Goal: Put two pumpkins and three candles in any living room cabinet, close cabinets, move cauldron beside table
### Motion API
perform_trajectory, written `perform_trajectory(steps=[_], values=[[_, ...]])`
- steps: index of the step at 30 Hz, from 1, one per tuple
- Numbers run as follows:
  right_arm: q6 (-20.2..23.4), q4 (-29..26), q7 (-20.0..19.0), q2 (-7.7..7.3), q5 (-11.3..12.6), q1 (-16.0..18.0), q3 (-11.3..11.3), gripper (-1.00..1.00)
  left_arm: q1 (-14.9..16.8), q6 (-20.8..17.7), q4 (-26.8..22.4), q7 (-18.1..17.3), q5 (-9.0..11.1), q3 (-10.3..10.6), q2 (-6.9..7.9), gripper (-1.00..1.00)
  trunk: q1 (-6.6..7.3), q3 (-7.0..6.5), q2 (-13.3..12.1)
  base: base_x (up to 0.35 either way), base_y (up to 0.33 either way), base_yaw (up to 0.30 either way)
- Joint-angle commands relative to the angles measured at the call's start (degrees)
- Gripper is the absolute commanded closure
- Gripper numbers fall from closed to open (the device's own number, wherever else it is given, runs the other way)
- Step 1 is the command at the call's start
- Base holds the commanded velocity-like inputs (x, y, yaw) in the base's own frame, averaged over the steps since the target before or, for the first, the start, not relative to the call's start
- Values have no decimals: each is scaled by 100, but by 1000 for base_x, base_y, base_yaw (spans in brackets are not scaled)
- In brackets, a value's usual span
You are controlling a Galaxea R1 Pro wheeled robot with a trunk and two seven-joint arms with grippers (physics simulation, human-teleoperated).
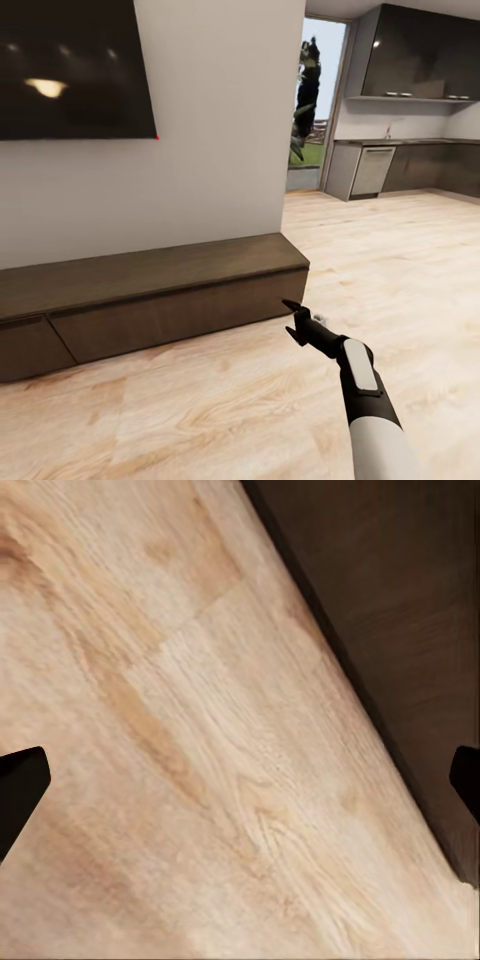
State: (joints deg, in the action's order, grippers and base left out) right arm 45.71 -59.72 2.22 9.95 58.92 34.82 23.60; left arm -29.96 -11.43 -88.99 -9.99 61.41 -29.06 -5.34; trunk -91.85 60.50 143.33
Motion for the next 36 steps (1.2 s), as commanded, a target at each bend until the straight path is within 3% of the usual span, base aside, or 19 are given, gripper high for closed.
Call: perform_trajectory(steps=[1, 3, 7, 9, 10, 11, 12, 14, 19, 24, 31, 36], values=[[-4, 91, 0, -15, -2, 50, 1, -100, -2, 0, 5, -24, -26, -1, -12, -100, 0, -3, 0, 314, -77, 272], [-191, 647, -5, -92, -1, 287, 3, -100, -8, 0, 17, -80, -150, -3, -41, -100, 0, -7, 0, 314, -40, 272], [-1220, 1247, -29, -140, -4, 427, -5, -100, -10, 0, 21, -103, -212, -3, -52, -100, 0, -12, 0, 314, -12, 161], [-1421, 1532, -308, -152, 4, 441, -2, -100, -10, 0, 22, -106, -219, -3, -53, -100, 0, -12, 0, 314, -3, 44], [-1519, 1827, -808, -204, 5, 448, 3, -100, -10, 0, 24, -107, -221, -3, -54, -100, 0, -13, 0, 314, -2, 25], [-1735, 2428, -1737, -370, 5, 468, 8, -100, -10, 0, 27, -107, -223, -3, -54, -100, 0, -13, 0, 314, -1, 13], [-2027, 2916, -2301, -501, 8, 512, 10, -100, -10, 0, 29, -108, -224, -3, -54, -100, 0, -13, 0, 314, -1, 8], [-2974, 4160, -3397, -737, 13, 738, 5, -100, -10, 0, 36, -103, -228, -3, -48, -100, 0, -13, 0, 314, 0, 4], [-3240, 4512, -4589, -826, 3, 808, 4, -100, -10, 0, 148, -112, -234, -3, -46, -100, 0, -13, 0, 315, 0, 1], [-3261, 4549, -4782, -852, -15, 825, 4, -100, -10, 0, 191, -116, -234, -3, -46, -100, 0, -13, 0, 321, 8, 0], [-3221, 4550, -4083, -923, -39, 893, -4, -100, -10, 0, 205, -117, -234, -3, -46, -100, 0, -13, 0, 306, 145, 0], [-3211, 4549, -3941, -925, -38, 918, -5, -100, -10, -131, 187, -93, -174, -5, -28, -100, 0, -13, 0, 169, 130, 0]])
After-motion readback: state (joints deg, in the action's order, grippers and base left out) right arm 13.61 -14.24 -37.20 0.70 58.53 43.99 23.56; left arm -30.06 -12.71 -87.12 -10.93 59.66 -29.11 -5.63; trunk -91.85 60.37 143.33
